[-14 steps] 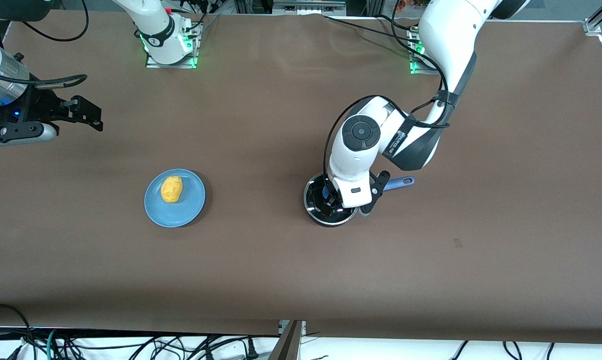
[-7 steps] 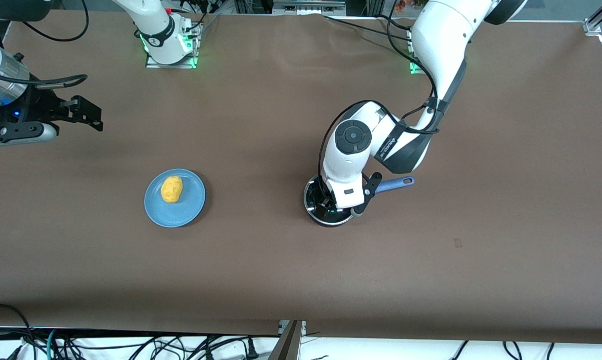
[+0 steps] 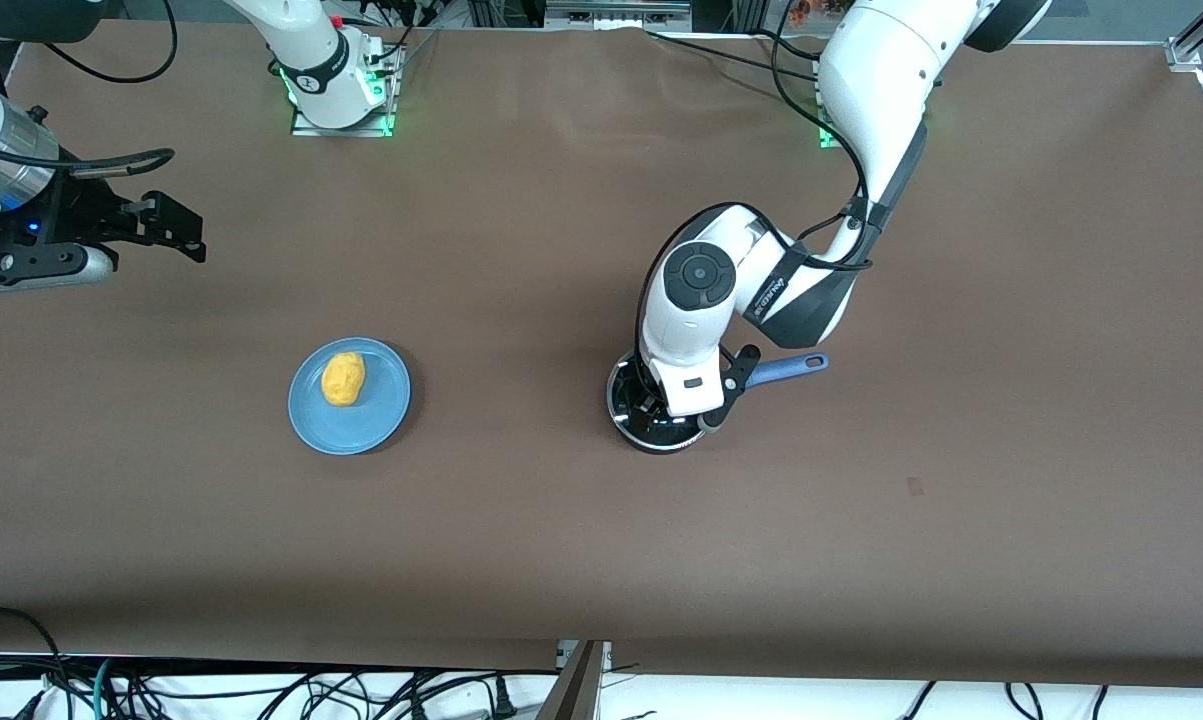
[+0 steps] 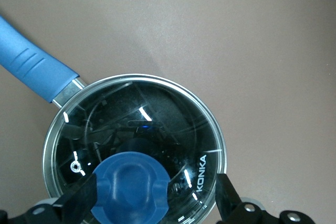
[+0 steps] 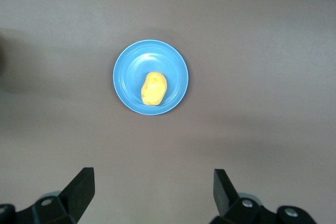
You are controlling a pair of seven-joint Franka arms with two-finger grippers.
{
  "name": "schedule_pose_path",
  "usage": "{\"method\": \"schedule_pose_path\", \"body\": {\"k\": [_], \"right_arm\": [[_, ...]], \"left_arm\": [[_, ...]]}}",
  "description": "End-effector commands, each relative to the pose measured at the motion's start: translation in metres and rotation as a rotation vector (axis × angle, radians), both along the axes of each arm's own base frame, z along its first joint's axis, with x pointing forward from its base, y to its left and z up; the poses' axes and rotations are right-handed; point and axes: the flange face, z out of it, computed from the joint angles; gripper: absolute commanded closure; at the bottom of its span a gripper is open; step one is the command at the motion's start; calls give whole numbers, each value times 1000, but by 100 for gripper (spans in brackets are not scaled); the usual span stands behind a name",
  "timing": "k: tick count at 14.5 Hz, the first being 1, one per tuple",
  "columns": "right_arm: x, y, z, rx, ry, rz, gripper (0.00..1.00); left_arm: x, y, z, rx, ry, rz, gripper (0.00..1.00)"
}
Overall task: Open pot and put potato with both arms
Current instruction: 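Lower the left gripper and grasp the blue lid knob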
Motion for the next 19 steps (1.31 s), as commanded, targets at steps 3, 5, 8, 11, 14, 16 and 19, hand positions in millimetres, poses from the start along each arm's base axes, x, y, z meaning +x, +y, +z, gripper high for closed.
{"method": "schedule_pose_path", "body": {"k": [3, 5, 8, 11, 14, 16, 19], "right_arm": [[-5, -2, 3, 16, 3, -3, 0], [-5, -2, 3, 16, 3, -5, 0], [-5, -2, 3, 16, 3, -5, 0], [-5, -2, 4, 16, 1, -5, 0], [-5, -2, 3, 16, 3, -3, 0], [-5, -2, 4, 16, 1, -3, 0], [-5, -2, 3, 16, 1, -3, 0]], "left_arm": [[-11, -4, -9, 64, 32, -26, 0], [-15, -7, -10, 70, 39, -44, 0], [-15, -7, -13, 71, 41, -49, 0], [-13, -4, -14, 73, 43, -61, 0], [-13, 0, -20, 79, 54, -84, 2], [-13, 0, -21, 80, 55, -84, 5], [-13, 0, -21, 80, 55, -84, 14]]}}
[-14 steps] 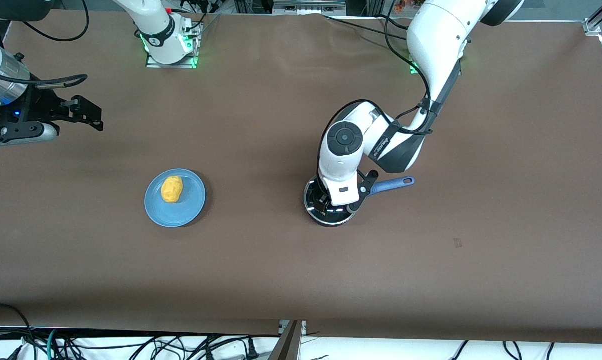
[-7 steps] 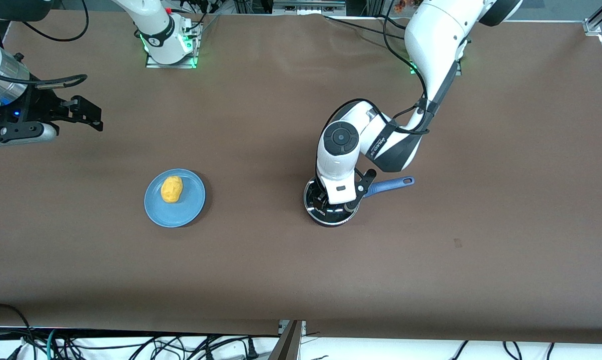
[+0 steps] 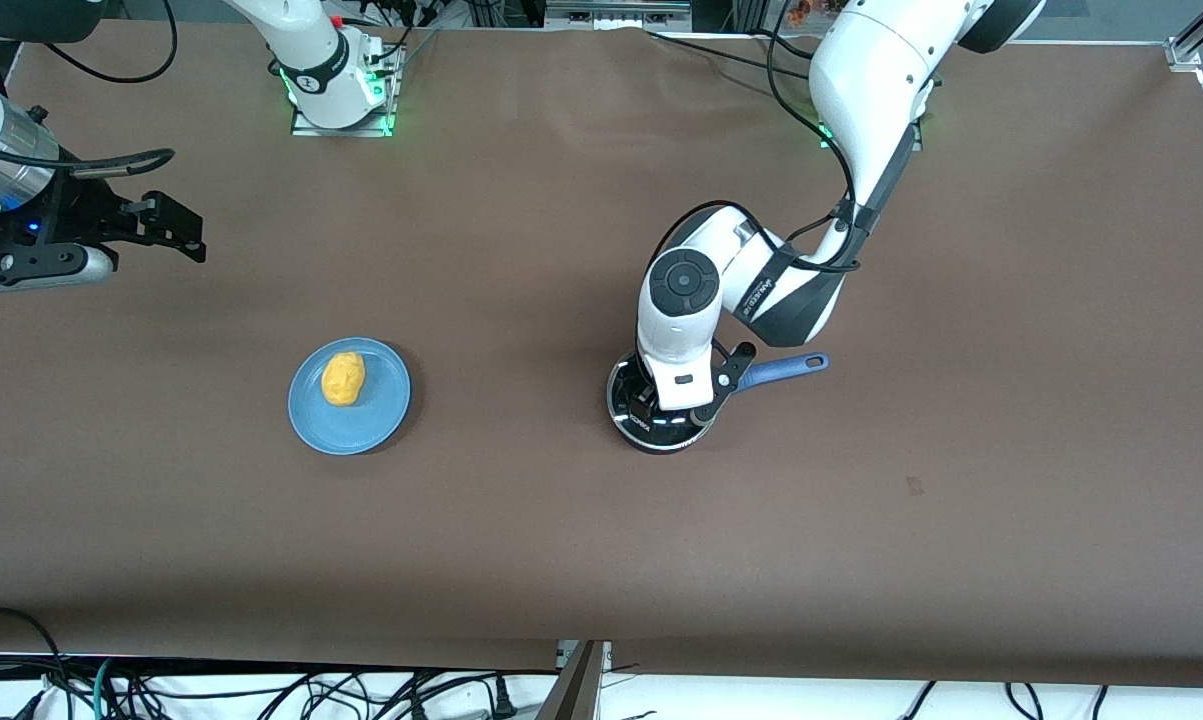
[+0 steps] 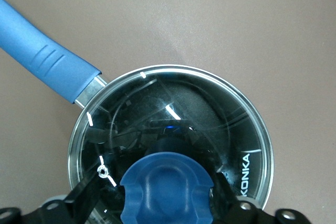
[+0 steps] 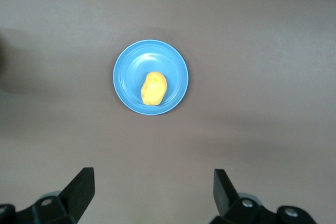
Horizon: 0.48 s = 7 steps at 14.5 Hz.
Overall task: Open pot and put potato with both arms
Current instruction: 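Lower the left gripper and grasp the blue lid knob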
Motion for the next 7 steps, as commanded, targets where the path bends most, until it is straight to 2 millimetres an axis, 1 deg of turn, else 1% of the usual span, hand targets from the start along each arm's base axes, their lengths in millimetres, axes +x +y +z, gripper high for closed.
{"method": "schedule_pose_path", "body": {"k": [1, 3, 7], "right_arm": [[-5, -2, 3, 16, 1, -5, 0], [-5, -2, 3, 16, 1, -3, 0], [-5, -2, 3, 16, 1, -3, 0]], "left_arm": [[1, 2, 1, 20, -8, -22, 18], [1, 2, 1, 20, -8, -22, 23], [1, 2, -4, 21, -2, -19, 24]]}}
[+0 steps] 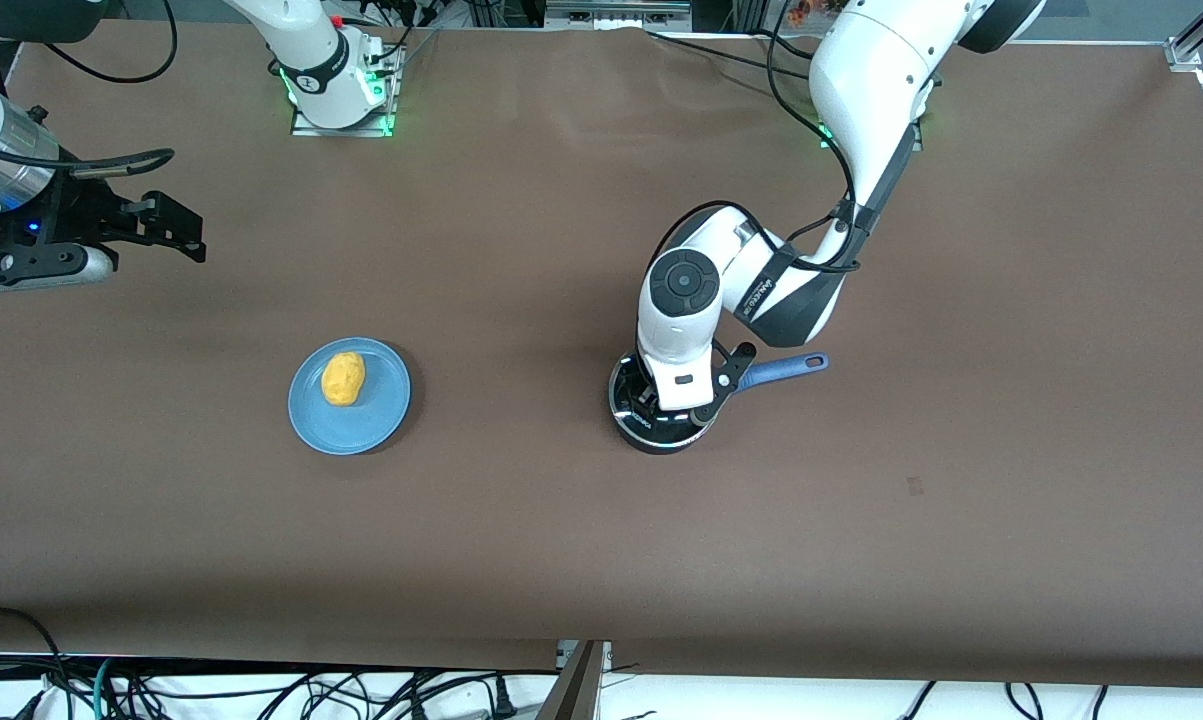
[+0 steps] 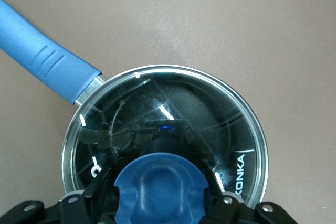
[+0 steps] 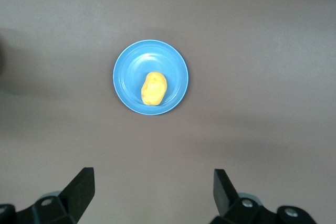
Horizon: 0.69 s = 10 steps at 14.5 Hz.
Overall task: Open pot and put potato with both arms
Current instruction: 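Lower the left gripper and grasp the blue lid knob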
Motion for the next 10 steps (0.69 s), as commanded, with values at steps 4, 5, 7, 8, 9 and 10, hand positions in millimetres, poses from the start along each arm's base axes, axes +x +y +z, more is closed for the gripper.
{"method": "schedule_pose_path", "body": {"k": [4, 5, 7, 8, 9, 10], "right_arm": [[-4, -2, 4, 17, -5, -3, 0], [-4, -1, 3, 17, -5, -3, 0], [-3, -2, 4, 16, -9, -3, 0], [-3, -2, 4, 14, -11, -3, 0], [-3, -2, 6, 15, -16, -3, 0], [-3, -1, 6, 15, -16, -2, 0]], "left_arm": [[1, 1, -3, 17, -1, -14, 33], [1, 1, -3, 16, 0, -13, 37], [2, 2, 0, 12, -5, -10, 43], [3, 2, 2, 10, -7, -10, 45], [4, 3, 4, 10, -11, -11, 46], [4, 3, 4, 12, -10, -11, 48]]}}
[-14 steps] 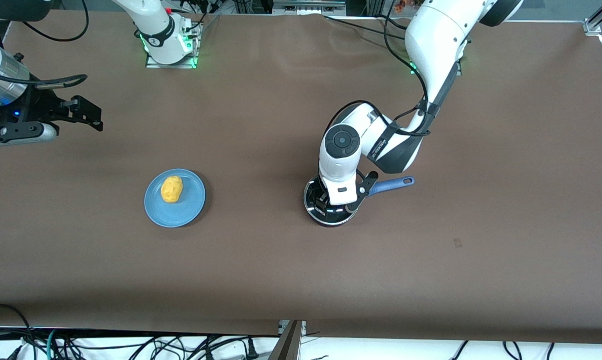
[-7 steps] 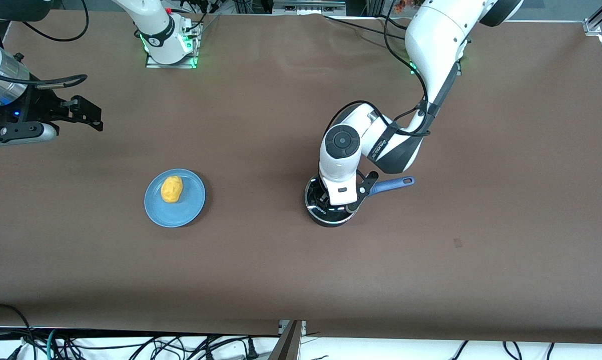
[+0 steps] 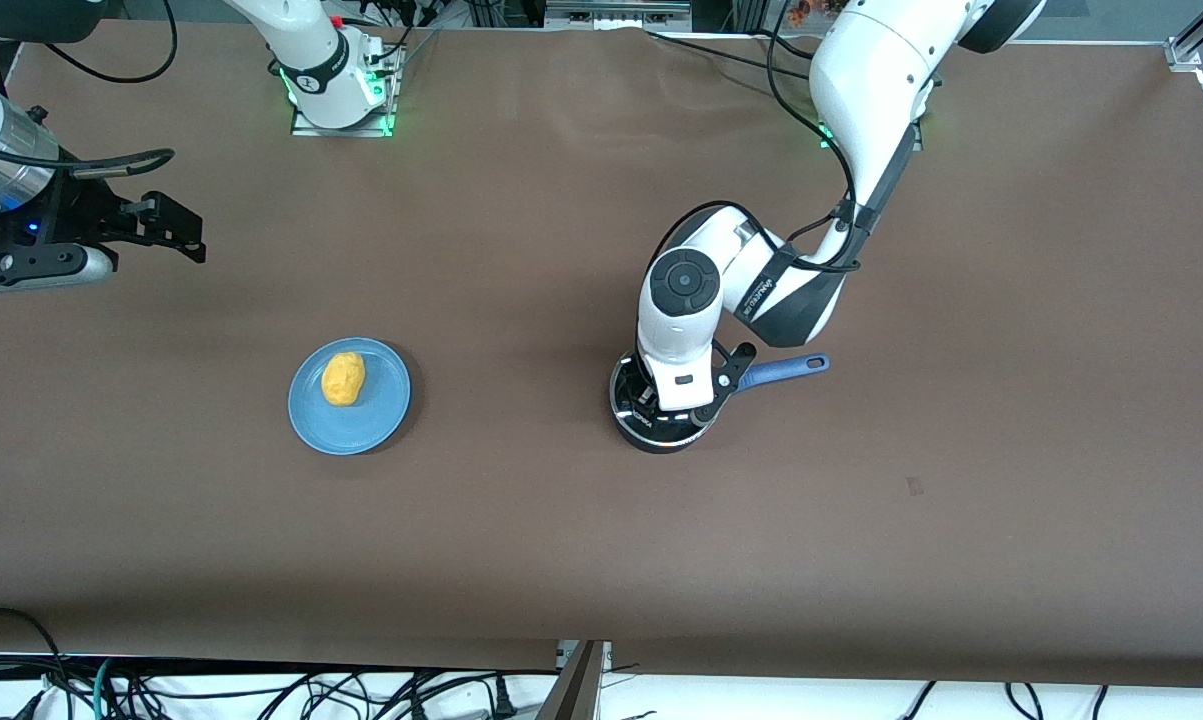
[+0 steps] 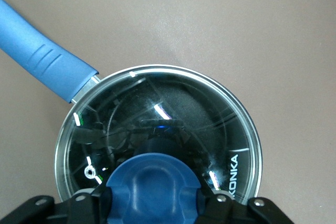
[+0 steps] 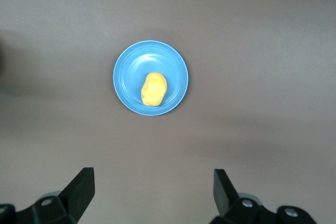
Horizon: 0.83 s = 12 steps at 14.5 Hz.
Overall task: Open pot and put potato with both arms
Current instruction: 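Lower the left gripper and grasp the blue lid knob, then lift the lid off the pan while the right gripper reaches the potato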
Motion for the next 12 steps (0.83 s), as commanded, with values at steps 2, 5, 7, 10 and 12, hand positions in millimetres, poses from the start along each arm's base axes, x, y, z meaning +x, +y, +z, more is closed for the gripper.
{"method": "schedule_pose_path", "body": {"k": [2, 5, 7, 10, 12], "right_arm": [[-3, -1, 5, 13, -10, 0, 0], [-4, 2, 6, 6, -12, 8, 0], [-3, 4, 4, 16, -11, 6, 0], [9, 3, -13, 14, -3, 8, 0], [22, 4, -47, -9, 55, 19, 0]], "left_arm": [[4, 5, 6, 17, -9, -10, 50], [14, 18, 23, 32, 4, 0, 60], [15, 20, 33, 38, 23, -18, 64], [27, 42, 64, 23, 3, -12, 67], [32, 62, 90, 30, 9, -25, 72]]}}
